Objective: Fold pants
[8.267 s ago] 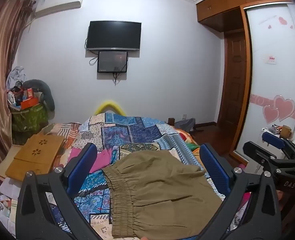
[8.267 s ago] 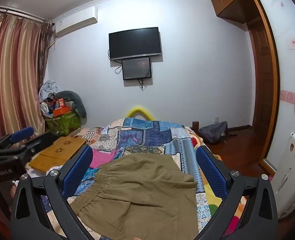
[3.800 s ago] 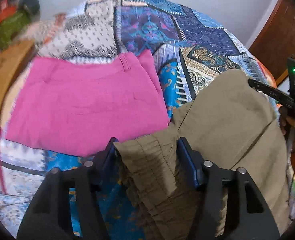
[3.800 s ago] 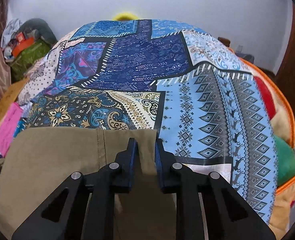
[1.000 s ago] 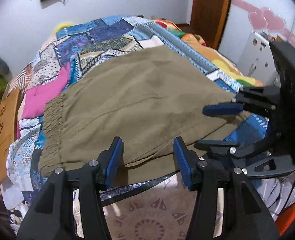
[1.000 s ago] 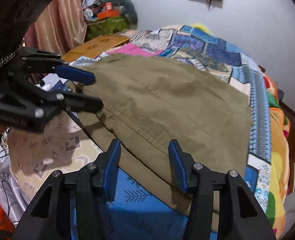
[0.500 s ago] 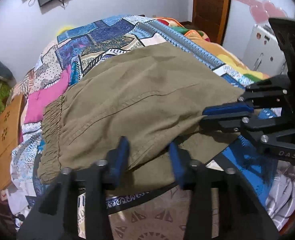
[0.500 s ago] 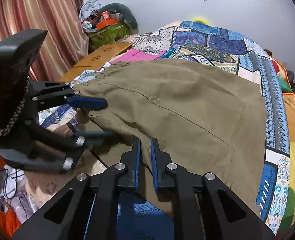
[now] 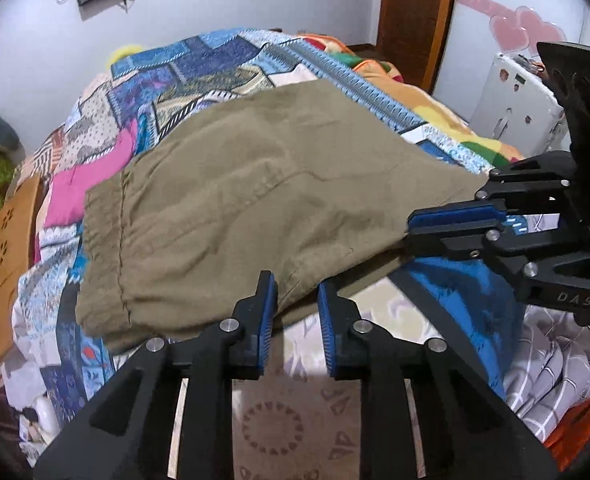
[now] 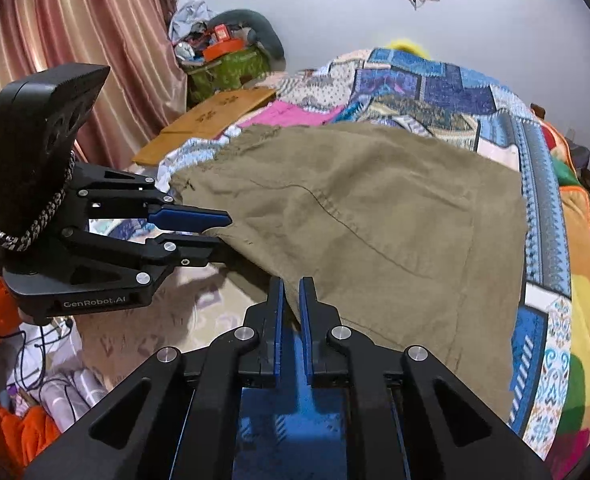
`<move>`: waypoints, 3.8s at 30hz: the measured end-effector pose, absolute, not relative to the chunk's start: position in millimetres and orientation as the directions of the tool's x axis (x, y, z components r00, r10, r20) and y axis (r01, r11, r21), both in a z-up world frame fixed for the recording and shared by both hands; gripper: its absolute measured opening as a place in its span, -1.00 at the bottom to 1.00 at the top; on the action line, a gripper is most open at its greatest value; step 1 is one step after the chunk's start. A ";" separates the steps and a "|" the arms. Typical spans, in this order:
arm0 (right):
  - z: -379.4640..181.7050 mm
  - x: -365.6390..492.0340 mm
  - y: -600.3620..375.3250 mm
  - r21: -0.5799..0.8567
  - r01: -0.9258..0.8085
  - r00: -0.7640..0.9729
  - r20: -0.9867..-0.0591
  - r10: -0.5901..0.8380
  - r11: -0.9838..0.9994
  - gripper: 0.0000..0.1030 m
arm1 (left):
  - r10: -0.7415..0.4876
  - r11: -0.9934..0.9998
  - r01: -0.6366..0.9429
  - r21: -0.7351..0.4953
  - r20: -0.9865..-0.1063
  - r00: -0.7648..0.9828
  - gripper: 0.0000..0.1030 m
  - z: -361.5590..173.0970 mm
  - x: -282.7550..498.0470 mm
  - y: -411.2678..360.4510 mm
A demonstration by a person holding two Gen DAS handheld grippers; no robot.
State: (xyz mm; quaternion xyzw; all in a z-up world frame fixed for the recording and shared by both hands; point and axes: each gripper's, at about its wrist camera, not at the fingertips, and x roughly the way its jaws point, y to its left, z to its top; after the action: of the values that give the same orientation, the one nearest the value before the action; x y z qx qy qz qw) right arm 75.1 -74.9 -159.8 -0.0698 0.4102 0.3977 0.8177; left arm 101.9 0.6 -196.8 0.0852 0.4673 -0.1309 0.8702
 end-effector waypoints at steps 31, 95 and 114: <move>-189.3 95.3 -152.5 0.223 -0.413 0.447 -0.795 0.410 0.883 0.00 | 0.013 0.997 -0.070 -0.034 -0.815 0.579 0.33 -217.3 108.6 116.4; -166.4 260.7 -77.9 0.291 -0.545 0.336 -0.784 0.522 0.786 0.00 | -0.014 1.000 0.016 -0.007 -0.826 0.564 0.69 -183.9 266.5 106.5; -196.1 181.8 -98.0 0.225 -0.574 0.253 -0.865 0.432 0.787 0.42 | 0.016 0.997 0.063 0.055 -0.868 0.496 0.78 -216.6 204.6 80.1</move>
State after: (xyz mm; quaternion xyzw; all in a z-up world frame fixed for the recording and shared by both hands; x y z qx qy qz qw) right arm 181.8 -98.0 -196.1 -0.0681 0.5212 0.3189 0.7887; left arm 204.6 80.1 -216.6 0.0395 0.5020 -0.0135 0.8639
